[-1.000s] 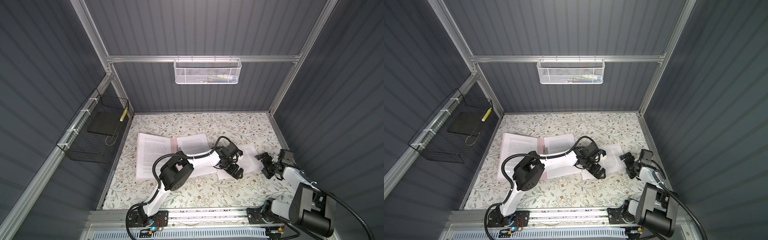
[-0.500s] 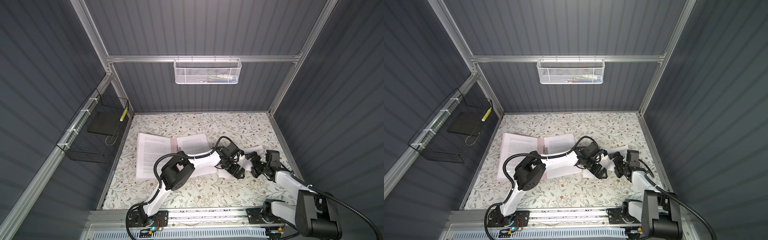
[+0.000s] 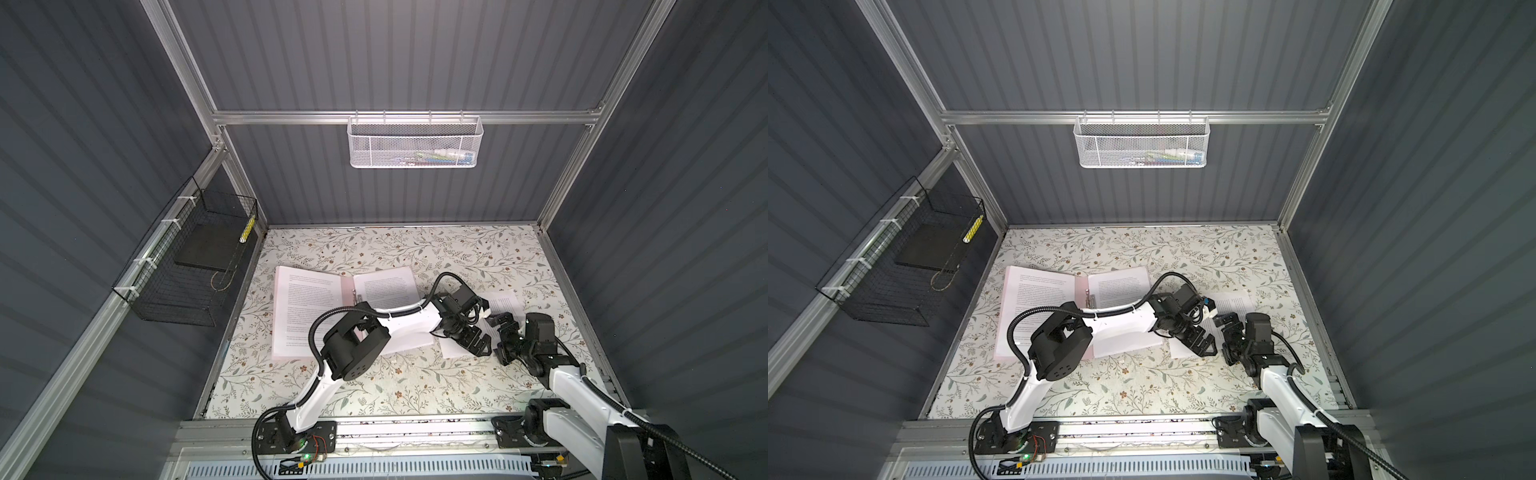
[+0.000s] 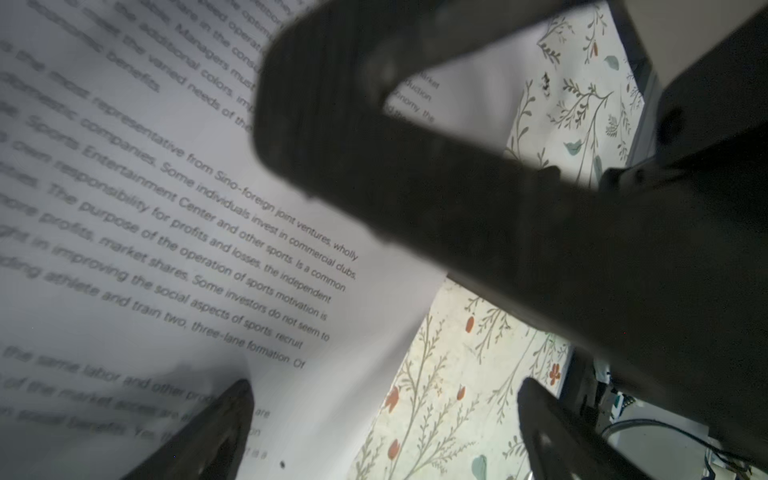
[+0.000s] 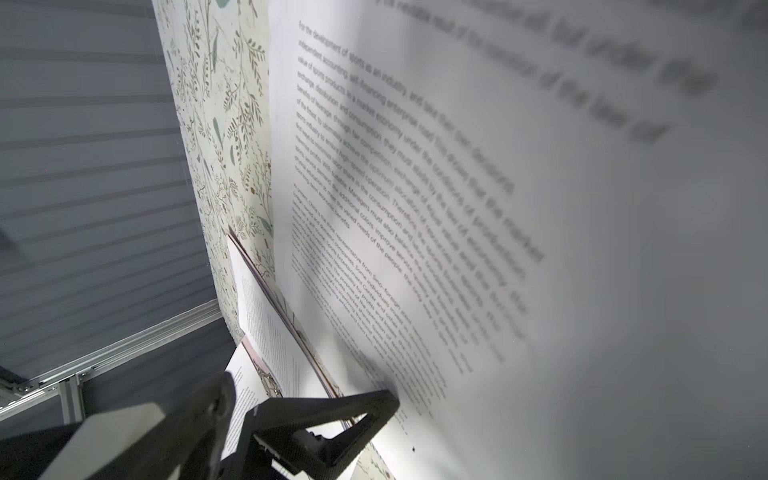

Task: Put the files into the folder
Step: 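Grasp the raised sheet edge with the right gripper beside the left gripper, then lift the sheet upright over the folder with the right gripper while the left gripper withdraws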

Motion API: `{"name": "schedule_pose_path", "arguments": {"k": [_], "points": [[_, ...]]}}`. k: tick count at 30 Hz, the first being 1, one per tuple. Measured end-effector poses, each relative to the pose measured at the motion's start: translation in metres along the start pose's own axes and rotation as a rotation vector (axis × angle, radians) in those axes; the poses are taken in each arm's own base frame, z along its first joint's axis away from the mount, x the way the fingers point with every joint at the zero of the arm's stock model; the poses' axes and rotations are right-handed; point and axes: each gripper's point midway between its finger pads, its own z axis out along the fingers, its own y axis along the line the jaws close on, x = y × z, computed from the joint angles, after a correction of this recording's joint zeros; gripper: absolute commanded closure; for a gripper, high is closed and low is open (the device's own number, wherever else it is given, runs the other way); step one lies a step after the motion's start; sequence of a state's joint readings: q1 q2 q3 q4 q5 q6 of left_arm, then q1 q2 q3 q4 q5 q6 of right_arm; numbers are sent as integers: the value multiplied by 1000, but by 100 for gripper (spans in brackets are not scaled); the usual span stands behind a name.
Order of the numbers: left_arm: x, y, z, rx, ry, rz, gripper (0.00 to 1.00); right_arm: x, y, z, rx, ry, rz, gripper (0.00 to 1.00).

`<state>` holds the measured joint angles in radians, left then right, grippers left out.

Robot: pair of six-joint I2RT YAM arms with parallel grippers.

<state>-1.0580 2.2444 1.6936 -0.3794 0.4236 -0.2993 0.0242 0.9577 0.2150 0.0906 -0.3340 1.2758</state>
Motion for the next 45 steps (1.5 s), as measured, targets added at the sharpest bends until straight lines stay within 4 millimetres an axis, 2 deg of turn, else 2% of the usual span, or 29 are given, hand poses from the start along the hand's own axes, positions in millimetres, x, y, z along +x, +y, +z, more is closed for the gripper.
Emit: {"name": "schedule_pose_path", "arguments": {"k": [2, 7, 14, 17, 19, 20, 24, 28, 31, 34, 38, 41, 45], "points": [[0, 0, 1, 3, -5, 1, 0, -2, 0, 1, -8, -17, -1, 3], [-2, -1, 2, 14, -18, 5, 0, -9, -3, 2, -23, -66, -4, 16], [-1, -1, 1, 20, -32, 10, 0, -19, -12, 2, 3, -128, 5, 41], [-2, -2, 1, 24, -36, 9, 0, -21, -19, 3, 23, -144, 13, 61], [-2, -2, 1, 25, -36, 3, 0, -21, -25, 3, 34, -152, 14, 90], [-3, -2, 0, 26, -38, -2, 0, -21, -29, 4, 42, -155, 17, 100], [-2, -9, -4, 43, -12, -36, 0, -22, -37, 2, 62, -171, 20, 100], [-16, -19, -18, 89, -34, -63, 0, -24, -28, -4, 57, -180, -39, 100], [-25, -26, -50, 96, -86, -75, 0, -27, -1, -16, 33, -186, -150, 100], [-35, -27, -115, 37, -199, -68, 0, -31, 43, -36, -25, -205, -283, 100], [-38, -24, -213, -134, -408, -10, 0, -30, 101, -68, -89, -218, -464, 100], [-17, -23, -263, -255, -509, 36, 0, -23, 142, -89, -106, -196, -590, 100], [20, -9, -305, -415, -589, 66, 0, 3, 203, -98, -125, -89, -772, 100]]}}
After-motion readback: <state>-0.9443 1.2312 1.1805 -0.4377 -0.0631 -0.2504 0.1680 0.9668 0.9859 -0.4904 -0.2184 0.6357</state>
